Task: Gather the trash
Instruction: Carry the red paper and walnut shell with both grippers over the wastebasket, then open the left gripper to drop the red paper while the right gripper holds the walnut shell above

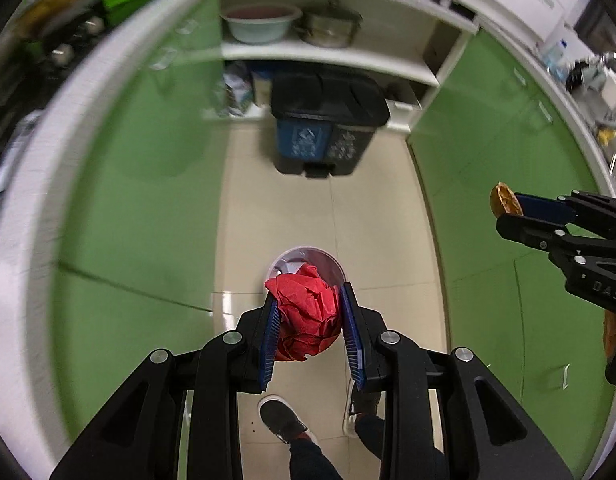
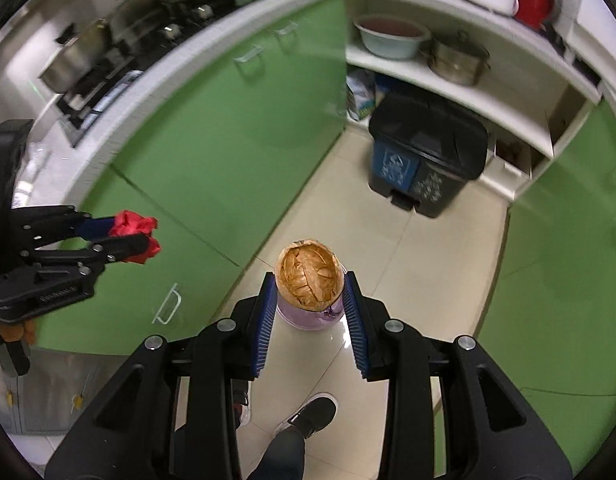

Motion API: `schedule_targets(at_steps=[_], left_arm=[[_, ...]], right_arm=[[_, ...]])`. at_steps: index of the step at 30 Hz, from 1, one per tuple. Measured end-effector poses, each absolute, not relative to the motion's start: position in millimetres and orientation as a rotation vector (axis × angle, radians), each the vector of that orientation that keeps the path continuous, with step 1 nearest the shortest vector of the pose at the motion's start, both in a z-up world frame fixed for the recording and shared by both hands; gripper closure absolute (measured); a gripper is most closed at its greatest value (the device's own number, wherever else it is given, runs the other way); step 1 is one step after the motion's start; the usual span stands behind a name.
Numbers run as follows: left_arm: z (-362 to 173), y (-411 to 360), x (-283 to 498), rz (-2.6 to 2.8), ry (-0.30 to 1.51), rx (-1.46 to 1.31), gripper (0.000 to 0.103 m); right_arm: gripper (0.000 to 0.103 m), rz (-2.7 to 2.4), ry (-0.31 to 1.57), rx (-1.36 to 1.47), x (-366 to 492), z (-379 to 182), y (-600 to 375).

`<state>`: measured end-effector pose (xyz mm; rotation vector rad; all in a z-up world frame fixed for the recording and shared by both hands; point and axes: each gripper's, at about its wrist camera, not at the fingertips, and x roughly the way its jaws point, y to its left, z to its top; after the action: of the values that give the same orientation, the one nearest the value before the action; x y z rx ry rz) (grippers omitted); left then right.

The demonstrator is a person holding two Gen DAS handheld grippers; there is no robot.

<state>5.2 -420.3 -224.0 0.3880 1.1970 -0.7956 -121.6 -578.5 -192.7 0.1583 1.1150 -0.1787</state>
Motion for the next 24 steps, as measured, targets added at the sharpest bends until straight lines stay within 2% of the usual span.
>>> schedule_targets(at_steps=[13, 18, 24], left_arm=[[-388.3, -477.5, 24.8, -0.856, 1.297, 0.501, 0.074], [-430.1, -482.3, 29.5, -0.854, 1.322, 0.505, 0.074], [-441.8, -482.9, 33.0, -0.855, 1.322, 0.495, 0.07]], right_arm=[[0.07, -0.211, 1.159, 0.244, -109.5, -346.1, -625.2], [0.07, -0.207, 1.17, 0.257, -102.7, -382.9, -632.9], [0.07, -0.205, 1.171, 0.264, -100.7, -402.6, -636.2]])
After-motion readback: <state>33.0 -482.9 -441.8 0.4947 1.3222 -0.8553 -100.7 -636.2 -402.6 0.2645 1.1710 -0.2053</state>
